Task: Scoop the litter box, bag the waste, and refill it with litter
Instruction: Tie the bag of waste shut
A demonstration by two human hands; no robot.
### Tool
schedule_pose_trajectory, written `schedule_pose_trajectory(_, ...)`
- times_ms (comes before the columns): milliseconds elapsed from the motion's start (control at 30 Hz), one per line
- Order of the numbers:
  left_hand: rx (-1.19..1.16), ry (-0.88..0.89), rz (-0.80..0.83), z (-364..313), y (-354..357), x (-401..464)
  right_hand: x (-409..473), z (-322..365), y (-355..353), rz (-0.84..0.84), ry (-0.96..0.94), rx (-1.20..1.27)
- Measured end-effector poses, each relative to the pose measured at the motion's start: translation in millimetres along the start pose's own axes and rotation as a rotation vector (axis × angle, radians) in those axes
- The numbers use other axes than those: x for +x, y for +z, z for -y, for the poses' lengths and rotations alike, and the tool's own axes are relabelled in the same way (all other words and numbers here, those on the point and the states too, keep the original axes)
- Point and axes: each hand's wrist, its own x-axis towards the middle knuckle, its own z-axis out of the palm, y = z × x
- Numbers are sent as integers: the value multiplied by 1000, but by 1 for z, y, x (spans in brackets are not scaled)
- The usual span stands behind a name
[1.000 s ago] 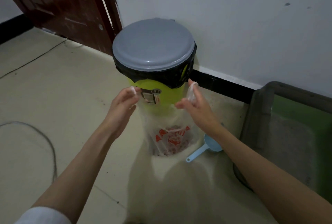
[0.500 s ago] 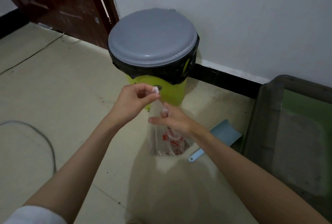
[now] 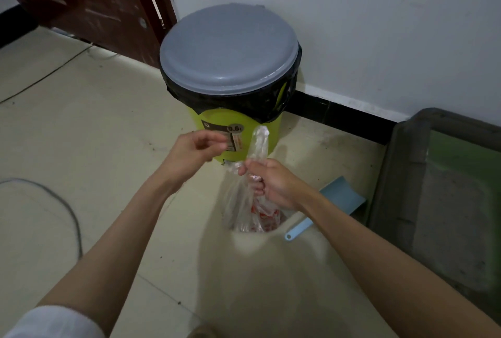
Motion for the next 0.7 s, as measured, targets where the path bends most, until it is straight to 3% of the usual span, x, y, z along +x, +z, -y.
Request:
schedule_pose_trajectory(200, 138, 43, 109, 27, 10, -14, 4, 1, -2, 12, 13, 27)
schedule_pose_trajectory(467, 178, 291, -31, 13, 11, -21, 5, 8, -19, -98, 15, -13)
schedule_pose_trajectory(567, 173, 401, -38, 9, 16, -30, 5, 13, -26, -50, 66, 44)
schedule_pose_trajectory(700, -39, 209, 30, 35, 31, -29, 1, 16, -36, 11, 79, 50)
